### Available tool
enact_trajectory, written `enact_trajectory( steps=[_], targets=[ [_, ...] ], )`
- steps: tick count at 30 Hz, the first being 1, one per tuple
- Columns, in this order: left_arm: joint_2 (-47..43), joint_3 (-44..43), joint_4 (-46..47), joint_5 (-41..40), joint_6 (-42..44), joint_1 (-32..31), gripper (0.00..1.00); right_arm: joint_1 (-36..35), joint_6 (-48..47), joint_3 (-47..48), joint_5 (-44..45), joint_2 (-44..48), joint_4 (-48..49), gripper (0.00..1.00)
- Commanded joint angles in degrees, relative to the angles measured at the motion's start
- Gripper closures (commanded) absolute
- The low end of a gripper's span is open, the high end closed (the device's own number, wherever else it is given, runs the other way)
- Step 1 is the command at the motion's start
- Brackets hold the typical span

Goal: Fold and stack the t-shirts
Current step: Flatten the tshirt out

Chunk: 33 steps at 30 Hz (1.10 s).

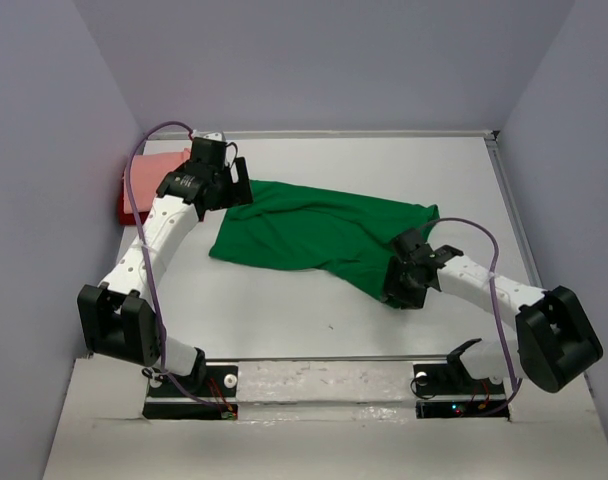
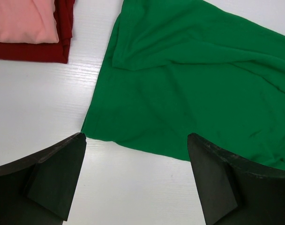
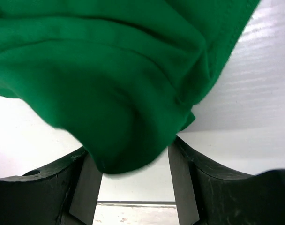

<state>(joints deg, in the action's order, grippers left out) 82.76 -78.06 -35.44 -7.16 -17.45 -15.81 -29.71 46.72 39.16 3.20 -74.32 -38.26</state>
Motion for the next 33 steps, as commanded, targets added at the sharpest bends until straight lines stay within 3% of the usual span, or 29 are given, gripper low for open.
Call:
enact_trajectory(
  steps=[1, 12, 26, 33],
  targets=[
    [-2.0, -2.7, -0.9, -0.1, 0.1, -0.4, 0.01, -0.3, -1.4, 3.2, 1.1, -0.1, 3.6, 0.4],
    [-2.2, -2.0, -0.8, -0.1, 0.6, -0.4, 0.01, -0.3, 1.1, 3.8, 2.6, 0.0, 1.4, 0.47],
    [-1.8, -2.8, -0.4, 1.4, 0.4, -0.4, 0.01, -0.3, 8.7, 1.0, 12.4, 5.2, -7.4, 0.42],
    [-2.5, -3.1, -1.2, 0.5, 1.2, -0.3, 0.01, -0.3, 10.7, -9.3, 3.8, 12.9, 7.4, 0.42]
  ],
)
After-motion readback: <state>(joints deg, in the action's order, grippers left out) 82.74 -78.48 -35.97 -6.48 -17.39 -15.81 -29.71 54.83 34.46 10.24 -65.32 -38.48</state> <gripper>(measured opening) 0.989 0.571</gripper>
